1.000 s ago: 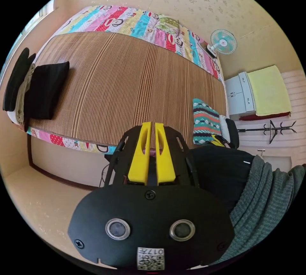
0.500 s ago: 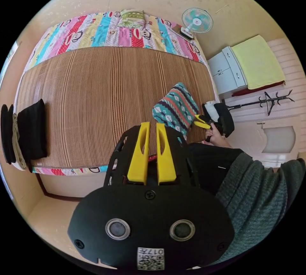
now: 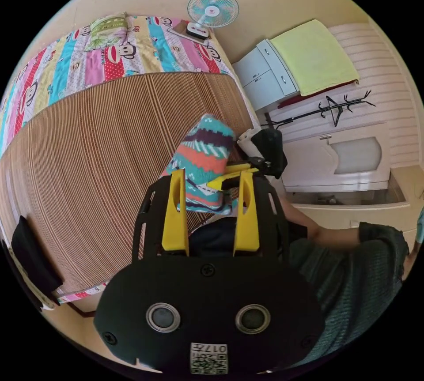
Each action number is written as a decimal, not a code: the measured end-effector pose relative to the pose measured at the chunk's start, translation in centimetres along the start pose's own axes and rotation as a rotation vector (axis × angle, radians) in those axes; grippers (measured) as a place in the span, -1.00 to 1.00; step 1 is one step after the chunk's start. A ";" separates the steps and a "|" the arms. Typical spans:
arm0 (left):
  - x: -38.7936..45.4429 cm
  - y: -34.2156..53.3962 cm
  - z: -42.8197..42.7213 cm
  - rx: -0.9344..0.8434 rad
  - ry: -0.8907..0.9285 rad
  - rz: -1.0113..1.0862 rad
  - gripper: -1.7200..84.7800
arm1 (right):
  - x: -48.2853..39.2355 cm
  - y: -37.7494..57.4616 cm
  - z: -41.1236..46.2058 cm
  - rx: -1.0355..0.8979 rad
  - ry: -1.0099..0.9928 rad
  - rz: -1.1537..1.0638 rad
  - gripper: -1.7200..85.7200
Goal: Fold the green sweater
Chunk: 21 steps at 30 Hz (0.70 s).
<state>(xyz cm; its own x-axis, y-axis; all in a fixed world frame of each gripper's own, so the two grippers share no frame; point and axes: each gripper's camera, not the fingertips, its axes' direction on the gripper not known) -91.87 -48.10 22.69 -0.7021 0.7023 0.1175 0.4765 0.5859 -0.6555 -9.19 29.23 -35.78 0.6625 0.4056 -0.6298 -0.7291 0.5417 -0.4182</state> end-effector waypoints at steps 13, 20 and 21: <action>-12.4 -7.3 9.9 -0.361 -0.093 -0.518 -0.55 | -6.1 4.0 14.1 -0.304 -0.014 -0.067 -0.82; -16.0 -1.0 1.5 -0.071 -0.191 -0.642 -0.50 | -8.7 4.7 19.4 -0.367 0.018 -0.137 -0.81; -17.0 -0.2 0.6 -0.050 -0.215 -0.678 -0.48 | -8.9 4.7 19.9 -0.370 0.015 -0.138 -0.81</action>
<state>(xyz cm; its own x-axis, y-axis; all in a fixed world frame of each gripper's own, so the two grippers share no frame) -80.36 -60.41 20.40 -0.9387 0.0849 0.3340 -0.0814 0.8871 -0.4543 -15.11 42.83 -19.12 0.7580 0.3351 -0.5596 -0.6478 0.2871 -0.7056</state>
